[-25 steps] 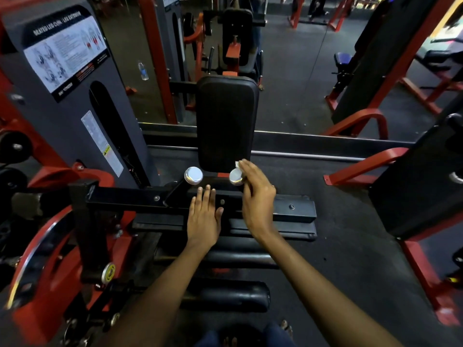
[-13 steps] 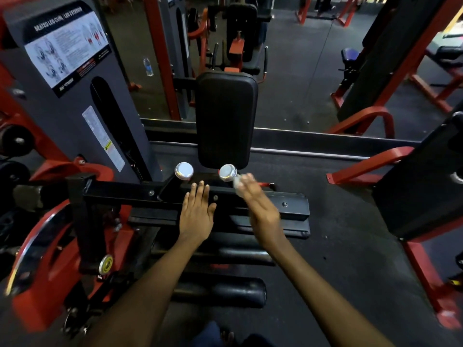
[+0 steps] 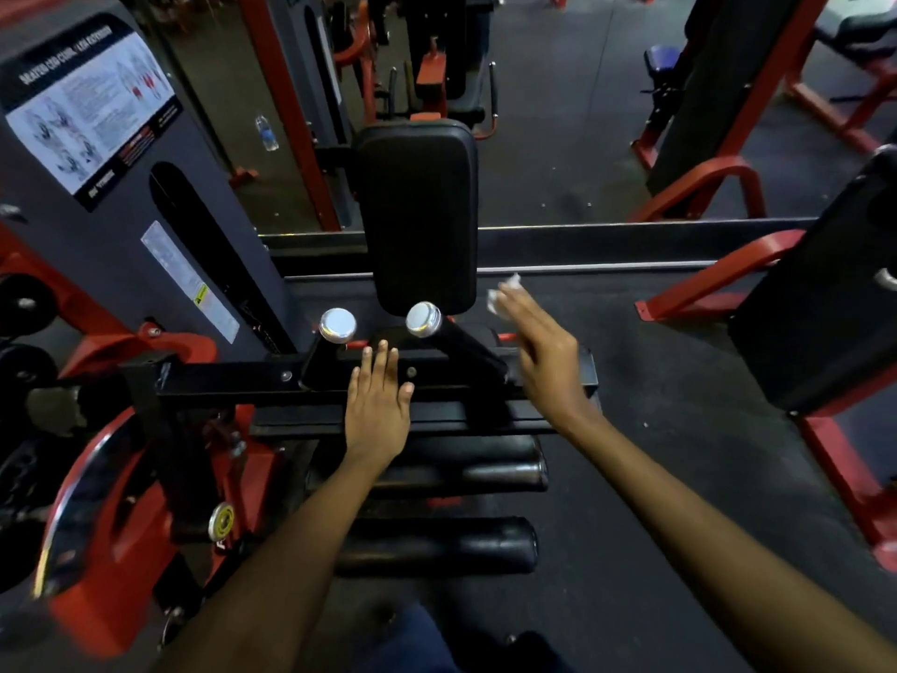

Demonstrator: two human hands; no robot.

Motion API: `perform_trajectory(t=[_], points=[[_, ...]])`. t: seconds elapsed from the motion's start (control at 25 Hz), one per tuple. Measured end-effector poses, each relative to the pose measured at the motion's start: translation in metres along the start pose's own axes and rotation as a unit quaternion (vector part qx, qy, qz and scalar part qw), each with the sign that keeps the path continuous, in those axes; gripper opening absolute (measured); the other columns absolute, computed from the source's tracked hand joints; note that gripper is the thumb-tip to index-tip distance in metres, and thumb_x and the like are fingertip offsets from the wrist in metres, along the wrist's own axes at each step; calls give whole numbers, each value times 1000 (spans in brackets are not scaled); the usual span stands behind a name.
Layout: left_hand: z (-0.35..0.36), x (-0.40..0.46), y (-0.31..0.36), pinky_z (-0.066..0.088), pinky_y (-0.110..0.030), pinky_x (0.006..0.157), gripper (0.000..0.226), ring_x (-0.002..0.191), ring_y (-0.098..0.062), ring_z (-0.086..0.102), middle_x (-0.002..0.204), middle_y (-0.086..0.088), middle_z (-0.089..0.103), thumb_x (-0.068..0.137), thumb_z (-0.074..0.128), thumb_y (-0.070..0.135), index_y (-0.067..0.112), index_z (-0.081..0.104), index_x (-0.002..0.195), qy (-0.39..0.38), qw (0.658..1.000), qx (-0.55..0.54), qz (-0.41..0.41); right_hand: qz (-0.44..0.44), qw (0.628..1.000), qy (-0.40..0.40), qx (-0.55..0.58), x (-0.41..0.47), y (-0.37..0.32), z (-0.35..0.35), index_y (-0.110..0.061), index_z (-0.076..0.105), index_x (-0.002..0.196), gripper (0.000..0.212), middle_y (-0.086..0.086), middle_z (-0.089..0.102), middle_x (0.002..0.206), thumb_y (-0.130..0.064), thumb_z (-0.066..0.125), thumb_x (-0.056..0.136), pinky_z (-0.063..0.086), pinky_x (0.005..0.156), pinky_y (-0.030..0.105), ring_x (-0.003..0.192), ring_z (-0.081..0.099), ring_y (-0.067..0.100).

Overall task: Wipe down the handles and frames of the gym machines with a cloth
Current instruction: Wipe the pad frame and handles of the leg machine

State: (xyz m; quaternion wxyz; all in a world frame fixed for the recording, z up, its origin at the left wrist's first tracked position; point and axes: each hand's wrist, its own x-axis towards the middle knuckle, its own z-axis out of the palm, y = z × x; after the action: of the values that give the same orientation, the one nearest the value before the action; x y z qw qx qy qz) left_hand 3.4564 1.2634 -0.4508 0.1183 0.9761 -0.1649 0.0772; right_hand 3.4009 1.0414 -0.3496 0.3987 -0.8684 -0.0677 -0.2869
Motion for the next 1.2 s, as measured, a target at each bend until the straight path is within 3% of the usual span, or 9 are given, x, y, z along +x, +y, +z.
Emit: perform_trajectory(t=[0.16, 0.32, 0.44, 0.6, 0.68, 0.8, 0.96, 1.08, 1.2], points=[[1, 2, -13, 20, -40, 115, 59, 145, -24, 19, 157, -5, 24, 97, 23, 36, 7, 30, 148, 9, 998, 13, 59, 33, 996, -57, 63, 23, -23, 40, -1, 64, 115, 54, 12, 64, 117, 19, 41, 70, 39, 103, 17, 110, 55, 6], [-1, 8, -37, 24, -36, 112, 56, 141, -21, 30, 154, -3, 33, 95, 30, 33, 9, 40, 144, 9, 986, 21, 165, 170, 984, 16, -55, -24, 8, 51, -4, 66, 113, 49, 8, 67, 111, 16, 45, 73, 35, 101, 11, 108, 55, 13], [0, 15, -47, 24, -36, 112, 55, 141, -20, 30, 153, -4, 36, 95, 31, 33, 9, 41, 143, 14, 976, 10, 218, 236, 962, 76, -116, -47, 9, 70, -12, 63, 119, 39, 12, 62, 110, 5, 51, 86, 29, 93, 4, 100, 43, 1], [-1, 15, -47, 23, -36, 112, 55, 140, -24, 35, 152, -6, 37, 94, 31, 32, 8, 41, 143, 12, 971, -17, 237, 364, 909, 130, -154, -68, -15, 95, -11, 60, 121, 36, 17, 57, 114, 1, 47, 90, 32, 86, 15, 101, 50, 19], [-2, 13, -50, 22, -36, 112, 56, 140, -25, 36, 152, -8, 36, 94, 30, 32, 7, 41, 143, 8, 969, -30, 244, 459, 849, 256, -58, -60, -38, 110, -8, 66, 114, 27, 14, 65, 102, -3, 49, 93, 44, 75, 15, 86, 56, 14], [-5, 15, -53, 19, -36, 112, 57, 139, -26, 37, 152, -9, 36, 94, 29, 32, 6, 41, 143, 7, 968, -36, 248, 565, 610, 396, 390, -22, -59, 108, 2, 60, 90, 14, 11, 60, 82, -2, 48, 95, 52, 54, 15, 71, 57, 16], [-7, 13, -55, 17, -34, 112, 57, 138, -25, 38, 151, -9, 37, 93, 27, 32, 6, 42, 142, 6, 966, -45, 255, 600, 432, 404, 538, 11, -59, 100, 4, 48, 111, 21, 21, 51, 89, 5, 34, 95, 50, 80, 27, 85, 59, 26], [-5, 14, -57, 20, -34, 114, 56, 139, -24, 36, 152, -8, 35, 95, 31, 33, 8, 40, 144, 9, 964, -48, 262, 543, 361, 430, 624, 19, -82, 103, 5, 52, 100, 21, 18, 52, 94, 8, 33, 93, 49, 82, 31, 89, 57, 26], [-2, 14, -57, 23, -35, 115, 60, 143, -23, 28, 156, -8, 27, 95, 35, 36, 10, 31, 148, 0, 964, -37, 264, 494, 344, 412, 684, 10, -103, 113, 8, 55, 91, 18, 19, 55, 94, 9, 37, 90, 53, 71, 31, 87, 56, 28]])
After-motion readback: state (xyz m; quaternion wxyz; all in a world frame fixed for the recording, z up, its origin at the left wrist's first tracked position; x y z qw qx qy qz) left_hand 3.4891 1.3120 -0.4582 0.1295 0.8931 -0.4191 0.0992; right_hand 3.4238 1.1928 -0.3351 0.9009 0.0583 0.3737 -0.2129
